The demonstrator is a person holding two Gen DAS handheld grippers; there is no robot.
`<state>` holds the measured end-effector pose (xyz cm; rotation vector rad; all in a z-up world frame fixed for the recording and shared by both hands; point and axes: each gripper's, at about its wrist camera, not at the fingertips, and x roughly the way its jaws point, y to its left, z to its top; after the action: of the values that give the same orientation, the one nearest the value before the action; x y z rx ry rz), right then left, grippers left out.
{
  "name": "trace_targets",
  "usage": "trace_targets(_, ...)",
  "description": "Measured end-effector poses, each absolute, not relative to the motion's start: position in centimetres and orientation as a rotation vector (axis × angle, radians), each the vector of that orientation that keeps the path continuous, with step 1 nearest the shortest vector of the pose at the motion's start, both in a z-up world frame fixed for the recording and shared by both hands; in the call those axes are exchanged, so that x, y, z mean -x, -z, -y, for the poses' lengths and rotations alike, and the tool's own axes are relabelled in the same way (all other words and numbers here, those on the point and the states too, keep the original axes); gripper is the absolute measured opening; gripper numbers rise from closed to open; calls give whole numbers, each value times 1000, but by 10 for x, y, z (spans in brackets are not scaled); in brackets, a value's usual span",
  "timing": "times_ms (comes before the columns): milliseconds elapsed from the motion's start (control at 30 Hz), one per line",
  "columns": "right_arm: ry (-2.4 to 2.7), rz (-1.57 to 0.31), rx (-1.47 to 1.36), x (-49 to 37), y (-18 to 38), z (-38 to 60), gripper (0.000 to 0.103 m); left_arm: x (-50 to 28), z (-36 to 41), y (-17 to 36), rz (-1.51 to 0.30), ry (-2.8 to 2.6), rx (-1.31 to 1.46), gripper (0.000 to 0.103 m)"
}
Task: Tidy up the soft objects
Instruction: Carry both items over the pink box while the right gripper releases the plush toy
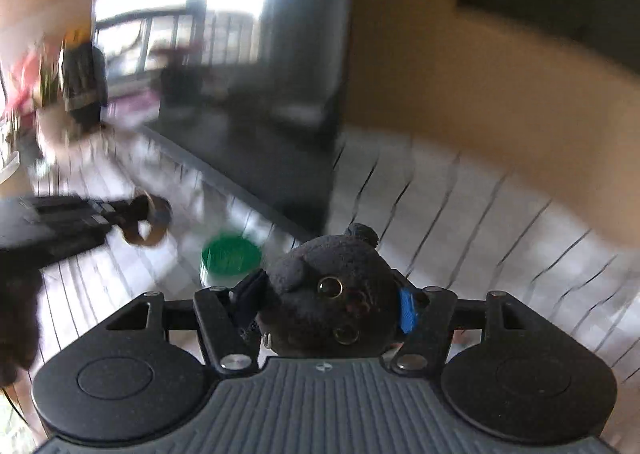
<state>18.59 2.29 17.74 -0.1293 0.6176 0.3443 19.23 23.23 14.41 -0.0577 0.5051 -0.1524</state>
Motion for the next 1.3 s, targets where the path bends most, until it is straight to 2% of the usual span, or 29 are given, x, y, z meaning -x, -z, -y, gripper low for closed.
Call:
trace_targets(200, -208, -444, 149, -156, -240, 43, 65, -210, -185, -190, -396, 219, -2, 9)
trace_targets(533, 52, -384, 76, -106, -255, 156, 65, -205, -79, -227, -315, 410, -66, 9)
trace_targets(767, 150, -399, 37, -74, -254, 208, 65, -181, 11, -202, -398, 653, -66, 9)
trace_targets(967, 184, -467, -1, -64, -230, 235, 65, -159, 72, -164, -518, 833, -91, 9)
trace_targets(1300, 159, -595, -75, -77, -171, 244, 65, -150, 106, -108, -666, 864, -165, 9)
